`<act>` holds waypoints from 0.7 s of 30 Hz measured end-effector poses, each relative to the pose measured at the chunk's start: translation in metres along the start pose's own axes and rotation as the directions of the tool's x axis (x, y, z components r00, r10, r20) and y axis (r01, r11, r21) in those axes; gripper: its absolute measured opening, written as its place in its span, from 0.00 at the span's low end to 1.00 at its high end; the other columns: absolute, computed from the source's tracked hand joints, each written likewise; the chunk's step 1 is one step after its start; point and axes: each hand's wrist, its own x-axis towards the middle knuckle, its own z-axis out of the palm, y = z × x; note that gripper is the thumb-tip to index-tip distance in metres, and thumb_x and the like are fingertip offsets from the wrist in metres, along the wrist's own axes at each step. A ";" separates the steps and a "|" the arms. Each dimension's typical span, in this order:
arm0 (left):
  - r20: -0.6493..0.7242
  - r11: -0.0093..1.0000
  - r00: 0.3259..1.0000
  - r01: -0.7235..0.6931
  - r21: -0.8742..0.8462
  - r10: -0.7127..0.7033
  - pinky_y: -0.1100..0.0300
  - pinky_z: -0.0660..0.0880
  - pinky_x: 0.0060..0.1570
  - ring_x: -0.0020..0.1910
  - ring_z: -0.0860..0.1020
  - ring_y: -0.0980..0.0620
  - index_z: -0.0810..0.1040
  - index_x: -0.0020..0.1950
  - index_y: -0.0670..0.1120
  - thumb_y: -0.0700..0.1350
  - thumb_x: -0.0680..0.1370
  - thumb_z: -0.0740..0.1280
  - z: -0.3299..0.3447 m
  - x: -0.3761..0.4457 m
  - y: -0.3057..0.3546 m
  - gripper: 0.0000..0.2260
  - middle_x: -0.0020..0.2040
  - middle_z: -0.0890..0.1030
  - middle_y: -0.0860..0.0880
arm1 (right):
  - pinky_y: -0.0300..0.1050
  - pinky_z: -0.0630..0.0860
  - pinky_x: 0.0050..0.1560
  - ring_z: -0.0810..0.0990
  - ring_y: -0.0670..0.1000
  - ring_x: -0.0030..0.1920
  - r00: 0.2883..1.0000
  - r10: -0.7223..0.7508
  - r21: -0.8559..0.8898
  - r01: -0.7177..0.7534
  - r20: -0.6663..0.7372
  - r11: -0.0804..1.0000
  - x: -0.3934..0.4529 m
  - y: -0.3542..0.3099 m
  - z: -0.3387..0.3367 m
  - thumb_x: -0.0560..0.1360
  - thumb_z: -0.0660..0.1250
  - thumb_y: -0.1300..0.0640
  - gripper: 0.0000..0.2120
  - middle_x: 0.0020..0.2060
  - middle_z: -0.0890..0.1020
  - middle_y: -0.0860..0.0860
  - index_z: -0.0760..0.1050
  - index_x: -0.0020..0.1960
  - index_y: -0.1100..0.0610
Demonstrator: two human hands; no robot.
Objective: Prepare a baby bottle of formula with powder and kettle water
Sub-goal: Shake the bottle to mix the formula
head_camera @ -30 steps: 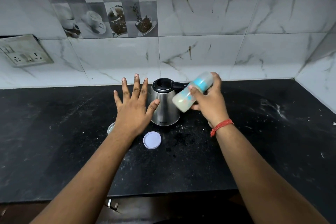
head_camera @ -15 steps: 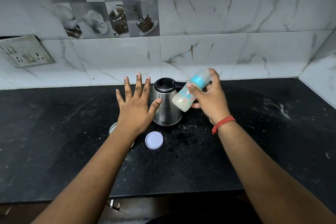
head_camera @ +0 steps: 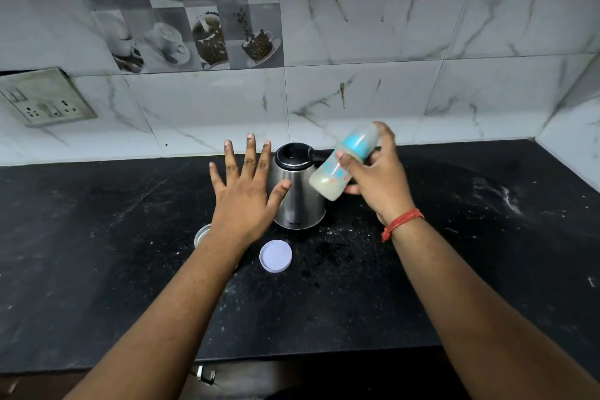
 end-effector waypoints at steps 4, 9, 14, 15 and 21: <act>-0.003 1.000 1.000 -0.005 0.001 0.005 0.31 0.38 0.77 0.81 0.29 0.42 0.38 0.83 0.57 0.74 0.75 0.31 0.002 0.003 0.001 0.40 0.83 0.33 0.54 | 0.52 0.86 0.39 0.86 0.52 0.52 0.972 -0.054 0.128 0.085 -0.229 0.988 0.003 0.001 -0.005 0.76 0.75 0.52 0.37 0.58 0.79 0.52 0.57 0.76 0.44; 0.001 1.000 1.000 0.000 -0.003 0.000 0.32 0.37 0.78 0.81 0.29 0.43 0.37 0.83 0.57 0.75 0.74 0.29 0.003 0.007 0.000 0.40 0.83 0.33 0.53 | 0.57 0.86 0.41 0.86 0.52 0.52 0.993 -0.024 0.064 0.031 -0.113 0.997 0.006 0.002 -0.004 0.75 0.76 0.52 0.36 0.58 0.79 0.53 0.59 0.75 0.40; 0.004 1.000 1.000 -0.002 0.004 0.002 0.32 0.37 0.78 0.80 0.29 0.43 0.36 0.83 0.58 0.75 0.74 0.29 0.003 0.008 0.000 0.40 0.83 0.32 0.54 | 0.59 0.86 0.42 0.86 0.54 0.53 1.000 -0.013 -0.007 0.013 -0.010 1.000 0.009 0.001 -0.005 0.75 0.75 0.52 0.37 0.59 0.78 0.54 0.58 0.76 0.41; 0.005 1.000 1.000 -0.001 -0.001 0.001 0.32 0.37 0.78 0.80 0.29 0.43 0.36 0.83 0.58 0.75 0.74 0.29 0.003 0.009 -0.001 0.40 0.83 0.32 0.54 | 0.58 0.86 0.42 0.86 0.54 0.52 1.000 -0.011 -0.010 0.011 -0.011 1.000 0.009 0.001 -0.005 0.75 0.76 0.52 0.37 0.59 0.79 0.54 0.58 0.76 0.41; 0.013 1.000 1.000 -0.007 0.002 0.007 0.32 0.37 0.78 0.80 0.28 0.43 0.36 0.82 0.58 0.75 0.74 0.29 0.003 0.011 -0.001 0.40 0.83 0.32 0.55 | 0.53 0.86 0.40 0.86 0.53 0.51 0.999 -0.042 0.001 0.042 -0.024 0.999 0.011 -0.003 -0.003 0.76 0.75 0.54 0.35 0.56 0.80 0.52 0.58 0.75 0.43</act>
